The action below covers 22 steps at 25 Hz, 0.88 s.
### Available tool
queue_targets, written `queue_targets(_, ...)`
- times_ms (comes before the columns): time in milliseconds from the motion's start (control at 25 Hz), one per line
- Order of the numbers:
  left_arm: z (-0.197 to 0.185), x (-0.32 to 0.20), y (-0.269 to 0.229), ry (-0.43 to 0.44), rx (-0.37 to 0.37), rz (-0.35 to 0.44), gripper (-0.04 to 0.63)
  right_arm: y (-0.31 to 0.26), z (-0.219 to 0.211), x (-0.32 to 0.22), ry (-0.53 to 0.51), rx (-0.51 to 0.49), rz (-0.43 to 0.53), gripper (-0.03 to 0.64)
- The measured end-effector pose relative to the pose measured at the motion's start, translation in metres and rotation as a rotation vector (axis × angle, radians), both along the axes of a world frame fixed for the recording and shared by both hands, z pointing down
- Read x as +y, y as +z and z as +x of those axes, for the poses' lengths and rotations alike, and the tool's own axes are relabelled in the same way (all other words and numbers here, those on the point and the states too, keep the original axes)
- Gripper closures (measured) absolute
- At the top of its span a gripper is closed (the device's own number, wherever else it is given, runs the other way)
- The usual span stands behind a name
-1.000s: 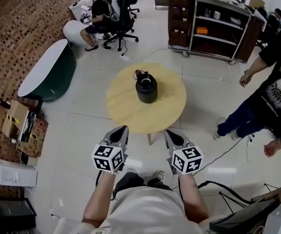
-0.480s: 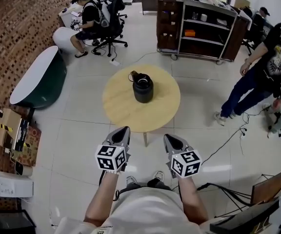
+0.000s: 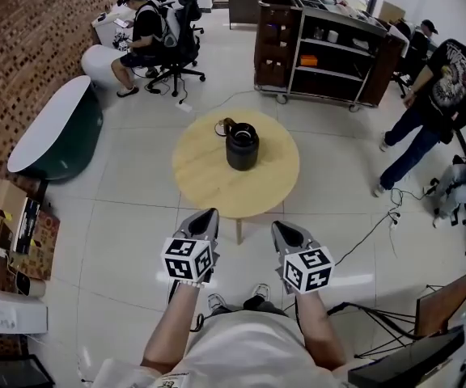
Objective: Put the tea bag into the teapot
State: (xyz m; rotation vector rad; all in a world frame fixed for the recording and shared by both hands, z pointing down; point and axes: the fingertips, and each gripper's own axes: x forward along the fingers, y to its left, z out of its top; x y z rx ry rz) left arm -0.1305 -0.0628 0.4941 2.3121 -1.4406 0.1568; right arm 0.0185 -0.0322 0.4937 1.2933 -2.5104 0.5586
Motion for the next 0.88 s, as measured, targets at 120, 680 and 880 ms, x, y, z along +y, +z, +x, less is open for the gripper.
queue_targets(120, -0.003, 0.001, -0.001, 0.006, 0.003, 0.002, 0.583, -0.001, -0.003, 0.002, 0.010, 0.003, -0.002, 0.617)
queue_targets(680, -0.016, 0.002, 0.001, 0.021, 0.005, -0.008, 0.583, 0.000, -0.018, 0.003, 0.020, -0.003, -0.014, 0.617)
queue_targets(880, -0.016, 0.003, 0.004, 0.029, 0.008, -0.011, 0.583, 0.002, -0.018, 0.003, 0.025, -0.003, -0.014, 0.617)
